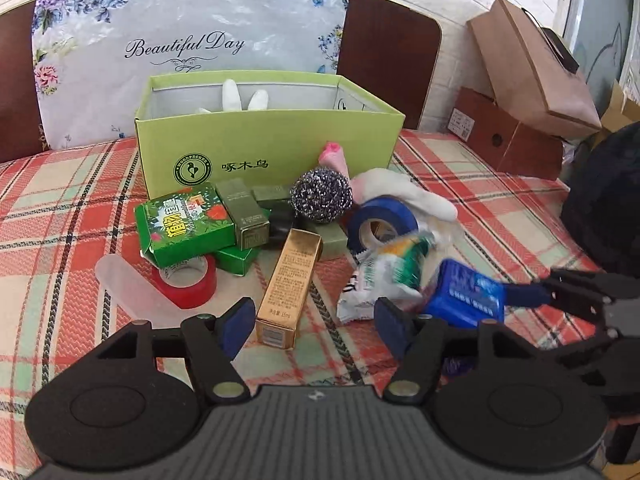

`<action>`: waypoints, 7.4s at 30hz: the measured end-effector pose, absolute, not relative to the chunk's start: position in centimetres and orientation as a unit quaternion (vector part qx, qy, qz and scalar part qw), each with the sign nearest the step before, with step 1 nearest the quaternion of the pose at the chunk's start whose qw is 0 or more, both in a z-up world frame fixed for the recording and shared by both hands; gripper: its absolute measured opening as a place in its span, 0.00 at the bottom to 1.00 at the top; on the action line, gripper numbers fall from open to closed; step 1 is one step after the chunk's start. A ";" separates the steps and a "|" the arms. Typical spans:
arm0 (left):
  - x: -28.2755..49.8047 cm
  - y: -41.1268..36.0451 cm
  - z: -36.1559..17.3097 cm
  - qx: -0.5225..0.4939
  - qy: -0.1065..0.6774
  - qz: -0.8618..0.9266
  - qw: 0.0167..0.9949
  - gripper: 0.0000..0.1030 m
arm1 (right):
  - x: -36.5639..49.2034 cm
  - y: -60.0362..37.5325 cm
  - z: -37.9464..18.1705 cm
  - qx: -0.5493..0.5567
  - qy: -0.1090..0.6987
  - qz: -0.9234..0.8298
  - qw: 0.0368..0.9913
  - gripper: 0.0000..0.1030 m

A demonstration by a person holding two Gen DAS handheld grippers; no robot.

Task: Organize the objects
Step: 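Grasp the blue square container with the right gripper while the left grasps the gold box, then carry the blue container and gold box into the green box and release, then grasp the snack packet with the right gripper while the left grasps the frosted tube, then lower the snack packet and frosted tube into the green box and release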

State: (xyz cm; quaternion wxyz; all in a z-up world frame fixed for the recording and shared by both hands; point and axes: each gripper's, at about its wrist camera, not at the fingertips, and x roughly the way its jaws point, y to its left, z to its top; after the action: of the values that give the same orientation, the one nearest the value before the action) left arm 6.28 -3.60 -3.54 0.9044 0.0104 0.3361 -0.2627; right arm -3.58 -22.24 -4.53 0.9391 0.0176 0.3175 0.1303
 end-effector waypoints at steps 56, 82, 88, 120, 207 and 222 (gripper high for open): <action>22.5 -6.5 6.0 -0.123 0.300 -0.225 0.919 0.24 | 17.5 -25.4 3.6 -0.065 0.223 0.073 0.970 0.62; 27.8 -6.3 2.1 -0.122 0.311 -0.170 0.927 0.78 | 23.7 -24.9 -0.9 -0.068 0.279 0.098 0.953 1.00; 24.1 -6.3 4.2 -0.088 0.291 -0.142 0.942 0.82 | 21.4 -26.0 0.4 -0.025 0.272 0.071 0.959 1.00; 6.5 -1.2 -1.8 -0.065 0.357 -0.086 0.928 0.82 | -1.0 -20.4 -4.4 -0.071 0.315 0.085 0.942 1.00; 13.4 -1.5 7.6 -0.067 0.241 -0.211 0.945 0.28 | 7.1 -21.1 3.8 -0.028 0.210 0.143 0.967 0.48; 26.3 -5.9 3.8 -0.087 0.290 -0.173 0.937 0.28 | 21.7 -22.9 -0.3 -0.016 0.244 0.099 0.965 0.48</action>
State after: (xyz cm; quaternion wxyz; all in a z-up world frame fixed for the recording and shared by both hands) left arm 26.34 -5.87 3.83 0.9375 -0.0868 0.2895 -0.1725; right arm 21.71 -22.93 -0.33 0.9646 -0.0155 0.2438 0.0991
